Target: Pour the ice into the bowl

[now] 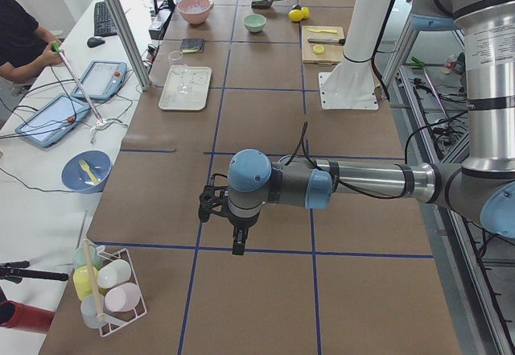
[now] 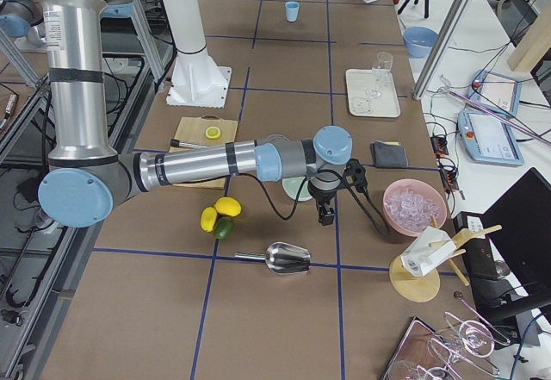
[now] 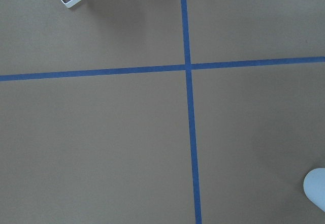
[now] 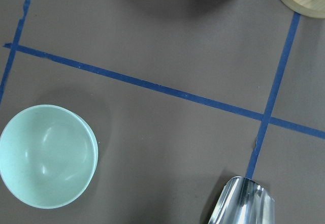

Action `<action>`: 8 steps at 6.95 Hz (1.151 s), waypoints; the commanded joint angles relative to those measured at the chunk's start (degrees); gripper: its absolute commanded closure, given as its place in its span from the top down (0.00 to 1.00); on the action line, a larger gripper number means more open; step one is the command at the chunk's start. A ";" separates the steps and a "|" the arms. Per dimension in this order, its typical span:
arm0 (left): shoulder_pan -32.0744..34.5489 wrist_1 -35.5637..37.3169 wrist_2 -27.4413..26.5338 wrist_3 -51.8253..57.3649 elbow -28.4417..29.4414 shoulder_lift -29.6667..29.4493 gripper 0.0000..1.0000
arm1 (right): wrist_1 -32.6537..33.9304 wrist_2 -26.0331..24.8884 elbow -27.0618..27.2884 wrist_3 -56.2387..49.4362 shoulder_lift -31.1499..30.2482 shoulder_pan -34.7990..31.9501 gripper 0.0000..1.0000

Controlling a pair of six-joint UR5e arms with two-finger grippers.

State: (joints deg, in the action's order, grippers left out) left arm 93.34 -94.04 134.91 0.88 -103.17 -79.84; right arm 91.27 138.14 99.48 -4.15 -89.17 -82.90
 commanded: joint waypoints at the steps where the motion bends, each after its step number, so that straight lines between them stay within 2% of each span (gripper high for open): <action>1: 0.00 0.00 0.00 0.00 -0.10 0.04 1.00 | 0.05 -0.06 -1.12 -0.16 -0.30 2.55 1.00; 2: 0.00 0.00 0.00 0.00 -0.01 0.04 1.00 | -0.47 -0.15 -1.30 -0.07 -0.12 5.27 1.00; 3: 0.00 0.00 0.00 0.00 0.16 0.04 1.00 | -4.13 -0.15 -1.30 0.37 -0.12 8.43 1.00; 4: 0.00 0.00 0.09 0.00 -0.01 0.04 1.00 | -6.95 -0.41 -1.48 9.07 0.23 10.98 1.00; 6: -0.09 0.00 0.09 0.00 -0.10 0.04 1.00 | -19.41 -3.29 -3.22 30.07 -0.03 18.00 1.00; 7: -0.09 -0.26 0.09 0.00 -0.18 -0.14 1.00 | -23.46 -7.06 -3.76 35.99 -0.21 20.65 1.00; 8: -0.09 -0.88 0.09 0.00 -0.19 -0.14 1.00 | -24.29 -7.35 -4.64 39.10 -0.30 21.03 1.00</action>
State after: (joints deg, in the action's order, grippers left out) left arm 93.26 -94.39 135.00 0.88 -103.31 -79.92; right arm 69.73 132.47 95.84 29.19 -89.34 -63.54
